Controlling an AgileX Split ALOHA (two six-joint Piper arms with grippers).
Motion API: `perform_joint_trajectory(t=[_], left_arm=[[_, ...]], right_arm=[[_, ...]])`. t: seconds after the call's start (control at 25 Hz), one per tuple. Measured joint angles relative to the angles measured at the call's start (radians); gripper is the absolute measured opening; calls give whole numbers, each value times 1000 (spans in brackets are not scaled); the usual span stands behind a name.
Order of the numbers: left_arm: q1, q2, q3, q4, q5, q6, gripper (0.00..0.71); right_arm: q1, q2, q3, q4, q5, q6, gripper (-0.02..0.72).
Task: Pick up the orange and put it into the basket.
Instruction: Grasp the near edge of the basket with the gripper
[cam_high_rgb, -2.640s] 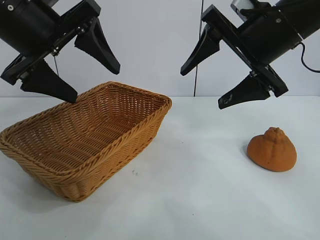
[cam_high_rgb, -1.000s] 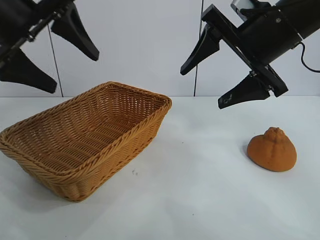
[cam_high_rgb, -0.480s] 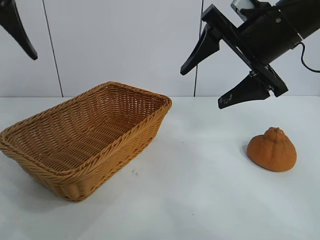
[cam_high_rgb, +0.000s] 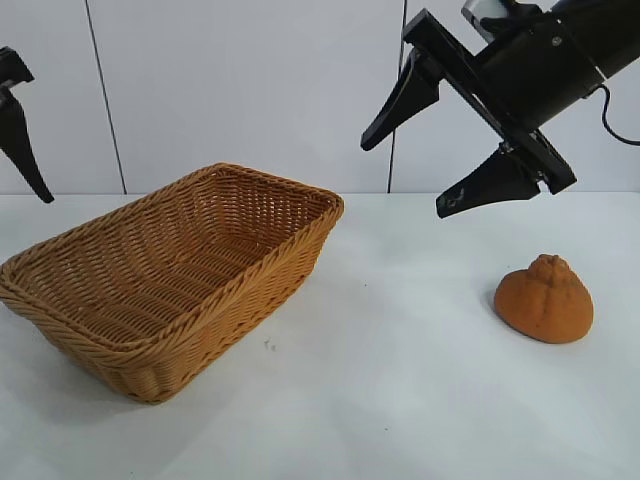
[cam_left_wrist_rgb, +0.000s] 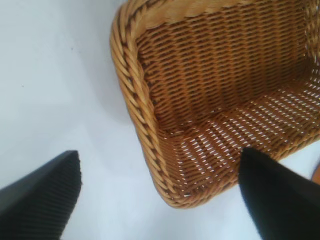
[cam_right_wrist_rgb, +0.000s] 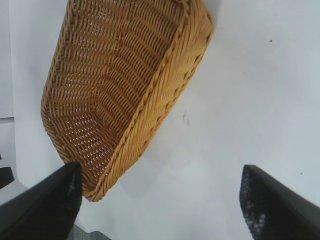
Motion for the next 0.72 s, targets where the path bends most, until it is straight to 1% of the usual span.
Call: perform_joint_trajectory(t=[0.16, 0.28, 0.52, 0.72], left_arm=[[0, 63, 0, 40, -1, -59, 609], [0, 100, 1, 45, -27, -91, 609], [0, 201, 10, 55, -65, -102, 609], [0, 301, 13, 36, -145, -119, 609]], right_arm=[[0, 0, 0, 0, 0, 0, 589], [0, 0, 0, 1, 0, 0, 589], [0, 0, 0, 1, -1, 0, 589], [0, 0, 0, 1, -1, 0, 589]])
